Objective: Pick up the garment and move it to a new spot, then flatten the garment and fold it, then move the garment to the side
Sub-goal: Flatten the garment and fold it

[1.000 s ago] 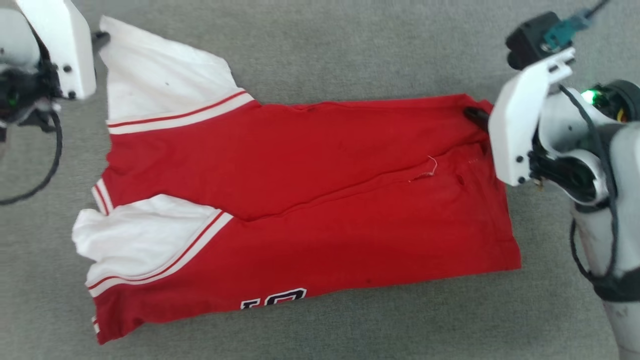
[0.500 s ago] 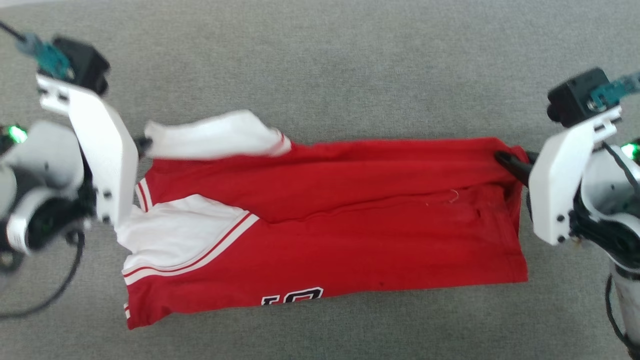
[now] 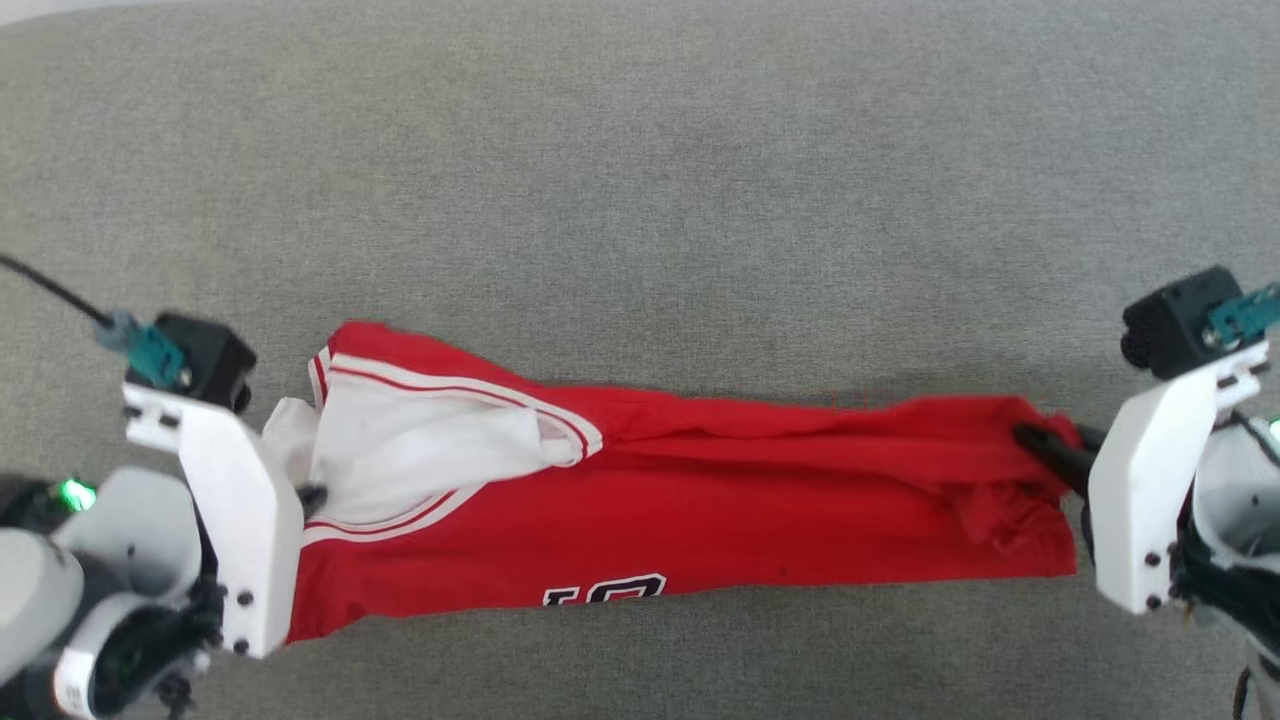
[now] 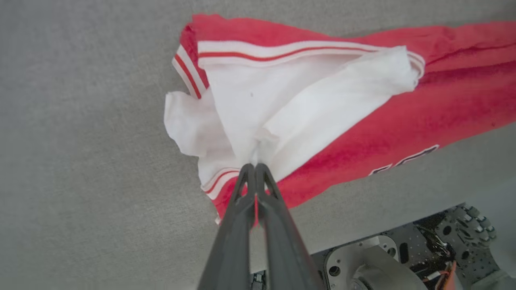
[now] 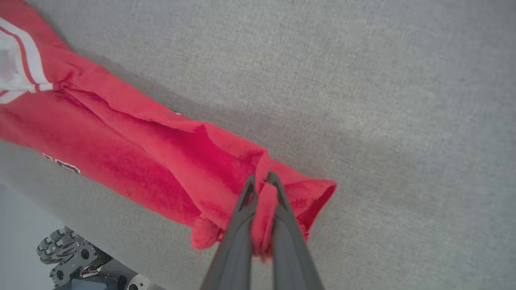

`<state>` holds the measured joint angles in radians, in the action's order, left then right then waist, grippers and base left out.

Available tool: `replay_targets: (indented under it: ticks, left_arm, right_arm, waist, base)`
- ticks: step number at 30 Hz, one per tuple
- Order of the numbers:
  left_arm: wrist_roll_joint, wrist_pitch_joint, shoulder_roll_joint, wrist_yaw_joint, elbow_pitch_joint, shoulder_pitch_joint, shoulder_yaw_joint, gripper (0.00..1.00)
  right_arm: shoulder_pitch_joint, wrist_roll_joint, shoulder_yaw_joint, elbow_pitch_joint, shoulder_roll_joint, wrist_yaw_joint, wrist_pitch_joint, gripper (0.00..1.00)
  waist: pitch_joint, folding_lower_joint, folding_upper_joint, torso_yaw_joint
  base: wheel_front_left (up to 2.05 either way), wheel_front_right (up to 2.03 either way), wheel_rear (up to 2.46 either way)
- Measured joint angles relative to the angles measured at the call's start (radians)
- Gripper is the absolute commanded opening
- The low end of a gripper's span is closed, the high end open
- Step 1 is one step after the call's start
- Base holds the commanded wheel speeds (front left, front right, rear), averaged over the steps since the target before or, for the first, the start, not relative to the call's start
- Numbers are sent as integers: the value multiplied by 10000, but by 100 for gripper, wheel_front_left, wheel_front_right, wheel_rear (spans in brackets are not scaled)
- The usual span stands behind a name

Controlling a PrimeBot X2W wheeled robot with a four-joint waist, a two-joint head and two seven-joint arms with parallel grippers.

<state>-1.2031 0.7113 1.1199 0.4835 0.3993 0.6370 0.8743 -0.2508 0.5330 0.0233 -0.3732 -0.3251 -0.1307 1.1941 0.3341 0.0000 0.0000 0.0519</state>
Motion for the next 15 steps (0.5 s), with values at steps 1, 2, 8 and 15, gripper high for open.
replay_targets:
  ticks: [1,2,8,15]
  left_arm:
    - [-105,-98,2,4,-54,-202,36,0]
    - [-280,-176,-13,2,-134,-393,79,0]
    - [-652,-541,-449,-449,-1055,-1093,316,0]
    - [-711,-1779,-1035,-1179,-2443,-1238,88,100]
  right_arm:
    - [141,8,-8,-10,15,0,29,0]
    - [291,21,0,-8,50,0,29,0]
    - [835,58,40,564,230,0,-40,0]
    - [743,33,263,1149,274,0,-765,100]
  waist:
    - [0,0,0,16]
    - [0,0,0,28]
    - [22,0,0,64]
    - [-14,0,0,60]
  base:
    - [0,0,0]
    - [0,0,0]
    - [0,0,0]
    - [0,0,0]
